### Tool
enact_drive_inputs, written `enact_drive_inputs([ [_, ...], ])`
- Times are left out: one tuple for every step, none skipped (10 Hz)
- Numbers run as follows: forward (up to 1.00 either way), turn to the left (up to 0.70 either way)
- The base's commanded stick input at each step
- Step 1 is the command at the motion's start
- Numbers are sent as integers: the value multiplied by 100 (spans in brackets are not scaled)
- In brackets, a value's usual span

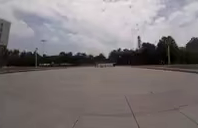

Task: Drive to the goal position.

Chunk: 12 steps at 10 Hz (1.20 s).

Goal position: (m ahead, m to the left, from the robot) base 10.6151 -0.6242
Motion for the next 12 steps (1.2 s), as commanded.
enact_drive_inputs([
  [70, 0],
  [70, 0],
  [70, 0],
  [70, 0],
  [70, 0],
  [70, 0],
  [70, 0],
  [70, 0],
  [70, 0],
  [70, 0],
  [70, 0],
  [70, 0],
])
